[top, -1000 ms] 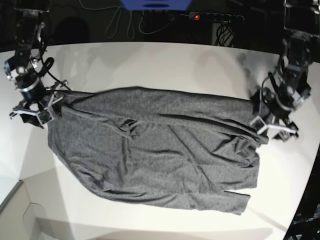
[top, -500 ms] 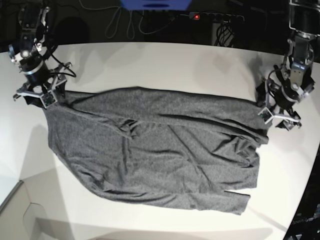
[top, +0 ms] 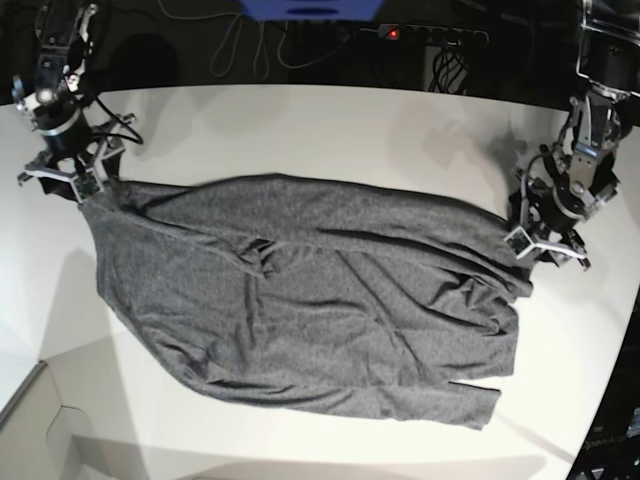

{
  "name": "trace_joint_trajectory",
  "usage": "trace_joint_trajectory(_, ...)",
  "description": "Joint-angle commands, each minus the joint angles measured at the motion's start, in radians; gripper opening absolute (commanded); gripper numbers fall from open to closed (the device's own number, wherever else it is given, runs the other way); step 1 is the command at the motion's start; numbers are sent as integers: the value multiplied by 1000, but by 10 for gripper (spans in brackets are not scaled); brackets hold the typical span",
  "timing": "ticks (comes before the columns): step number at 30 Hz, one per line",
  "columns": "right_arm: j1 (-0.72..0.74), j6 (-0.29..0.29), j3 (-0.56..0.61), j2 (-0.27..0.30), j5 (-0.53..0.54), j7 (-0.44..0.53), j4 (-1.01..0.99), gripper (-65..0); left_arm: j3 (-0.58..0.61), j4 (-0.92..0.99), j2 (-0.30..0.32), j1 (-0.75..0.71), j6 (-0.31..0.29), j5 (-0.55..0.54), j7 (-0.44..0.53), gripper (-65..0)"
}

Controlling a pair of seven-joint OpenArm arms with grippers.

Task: Layout the t-shirt on the table in an organized manner, then fold the t-shirt properly
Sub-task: 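Hold the shirt edge taut with both grippers, spreading it wider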

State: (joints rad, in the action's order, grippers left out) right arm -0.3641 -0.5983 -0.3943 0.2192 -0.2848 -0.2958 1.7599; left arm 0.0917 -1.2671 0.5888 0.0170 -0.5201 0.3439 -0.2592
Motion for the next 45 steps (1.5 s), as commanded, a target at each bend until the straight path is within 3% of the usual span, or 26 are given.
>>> trace_joint_trajectory(1, 7, 5, -4, 16, 9, 28, 18, -288, 10, 14, 1, -10, -47, 16, -42, -305)
trace_joint_trajectory(12, 6, 5, -4, 21, 9, 28, 18, -288, 76, 120, -7, 19, -47, 7, -41, -317)
trace_joint_trajectory(21, 6, 5, -39, 29, 9, 28, 18, -288, 75, 131, -7, 18, -41, 5, -41, -650)
trace_joint_trajectory(31, -22, 4, -32, 49, 9, 28, 16, -285, 70, 109, 1, 18, -45, 7, -50, -648)
trace_joint_trajectory(36, -31, -100, -32, 44, 11, 63, 2, -266, 70, 74, 18, 8, -45, 7, -51, -648)
trace_joint_trajectory(39, -22, -100, -27, 47, 11, 70, -53, -244, 70, 57, 24, 8, -45, 7, -51, -648)
trace_joint_trajectory(45, 9, -100, 19, 82, 9, 175, -133, -245, 70, 51, 27, 8, -47, 7, -53, -648)
